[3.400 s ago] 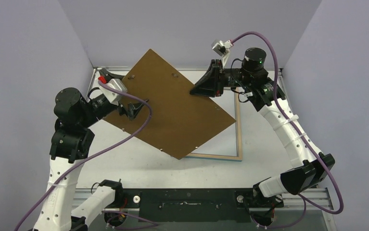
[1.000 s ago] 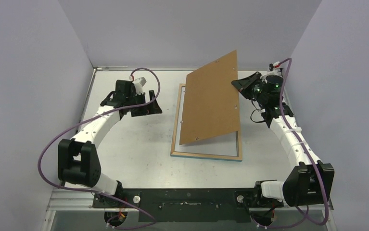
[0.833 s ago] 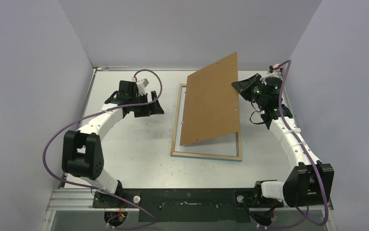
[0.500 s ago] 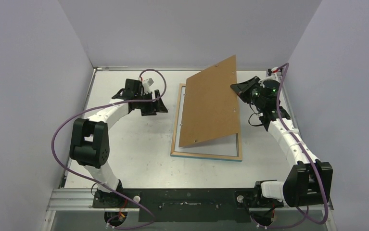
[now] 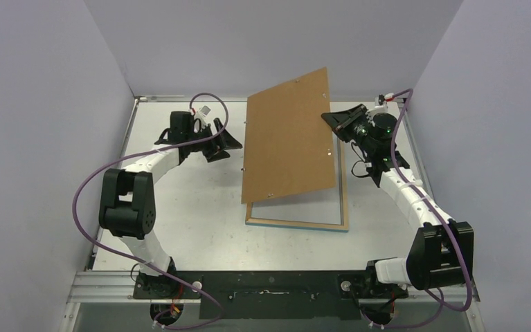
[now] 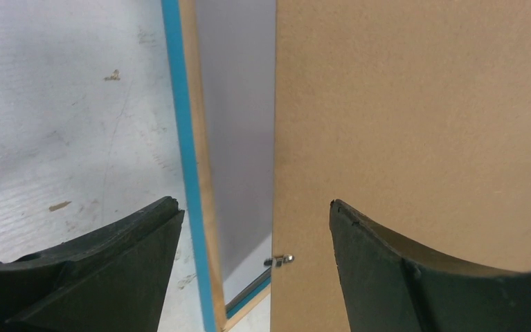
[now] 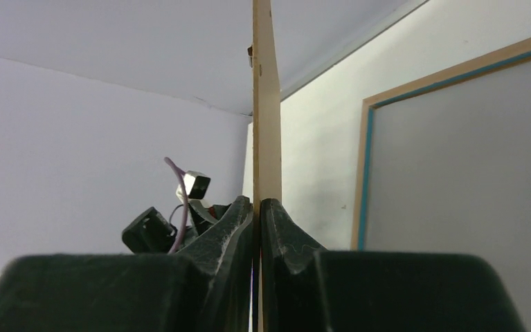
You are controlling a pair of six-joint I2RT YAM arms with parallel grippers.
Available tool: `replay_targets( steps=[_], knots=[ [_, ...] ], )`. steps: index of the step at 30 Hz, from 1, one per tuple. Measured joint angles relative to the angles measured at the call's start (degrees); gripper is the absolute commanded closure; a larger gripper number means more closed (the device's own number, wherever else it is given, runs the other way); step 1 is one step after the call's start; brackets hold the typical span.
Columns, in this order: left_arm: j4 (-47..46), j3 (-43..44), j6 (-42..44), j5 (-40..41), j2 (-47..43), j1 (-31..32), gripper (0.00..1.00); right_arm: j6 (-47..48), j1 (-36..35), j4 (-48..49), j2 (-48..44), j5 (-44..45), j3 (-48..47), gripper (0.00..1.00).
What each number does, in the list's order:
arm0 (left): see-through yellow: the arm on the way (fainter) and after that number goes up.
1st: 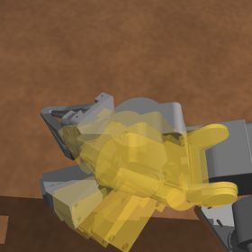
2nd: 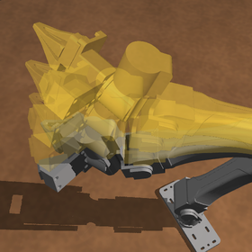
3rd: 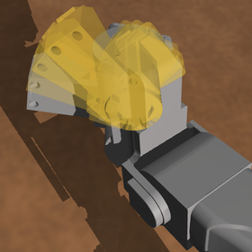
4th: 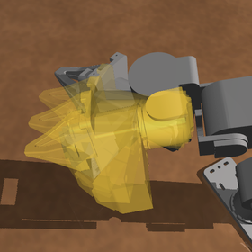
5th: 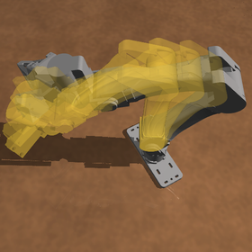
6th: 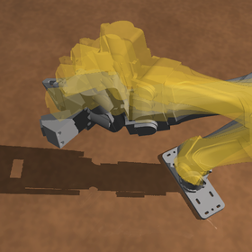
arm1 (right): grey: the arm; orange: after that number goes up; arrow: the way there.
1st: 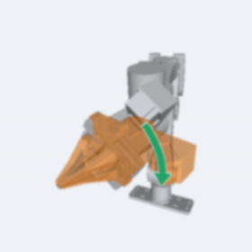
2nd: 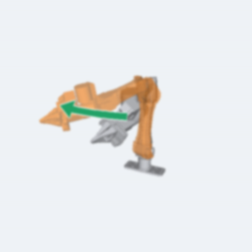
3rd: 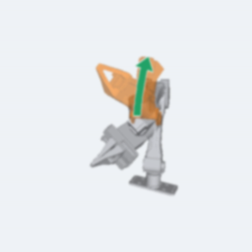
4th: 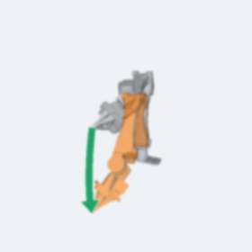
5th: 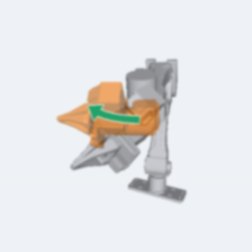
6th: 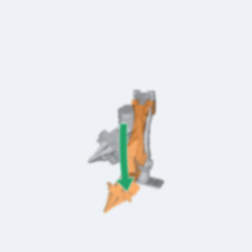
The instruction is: Put the photo into the frame
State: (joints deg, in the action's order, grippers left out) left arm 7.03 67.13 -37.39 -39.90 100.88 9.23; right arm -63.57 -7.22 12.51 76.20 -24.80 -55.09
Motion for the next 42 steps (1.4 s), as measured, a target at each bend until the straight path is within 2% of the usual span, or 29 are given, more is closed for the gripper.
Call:
replay_targets(
  steps=[8,12,20,23,26,31,33,37,40,42],
  knots=[
    [-11.74,-5.42,-11.56,-7.04,0.0,-3.3,0.23,-6.69,-0.44,6.78,0.0,-1.01,0.61,1.0],
    [-21.84,-7.15,-20.28,-10.56,0.0,-3.37,0.29,-8.98,-0.76,8.98,0.0,-1.18,0.74,1.0],
    [-39.45,-8.33,-34.77,-14.23,0.0,-3.37,0.58,-11.8,-1.2,11.74,0.04,-1.27,0.79,1.0],
    [-44.78,-8.33,-39.19,-15.23,0.0,-3.41,0.66,-12.26,-1.46,12.35,0.22,-1.64,0.81,1.0],
    [-48.41,-8.28,-42.32,-15.85,0.02,-3.43,0.76,-12.59,-1.51,13.18,0.31,-1.68,1.4,1.0],
    [-52.46,-8.28,-45.75,-16.57,0.02,-3.91,1.0,-13.11,-1.44,14.14,0.33,-1.57,2.64,1.0],
    [-54.66,-8.28,-47.32,-17.14,0.02,-4.33,1.0,-12.61,-1.38,13.77,0.42,-1.49,3.17,1.0],
    [-59.65,-8.31,-50.97,-17.49,0.2,-4.85,1.0,-11.21,-1.33,12.61,0.52,-1.49,4.52,0.79],
    [-64.28,-8.48,-53.09,-17.49,0.94,-4.85,1.0,-8.74,-1.33,10.84,0.52,-1.66,5.27,0.76],
    [-66.75,-8.81,-53.96,-17.42,1.33,-4.83,1.0,-7.56,-1.33,8.52,0.52,-1.68,5.51,0.69]
  ],
)
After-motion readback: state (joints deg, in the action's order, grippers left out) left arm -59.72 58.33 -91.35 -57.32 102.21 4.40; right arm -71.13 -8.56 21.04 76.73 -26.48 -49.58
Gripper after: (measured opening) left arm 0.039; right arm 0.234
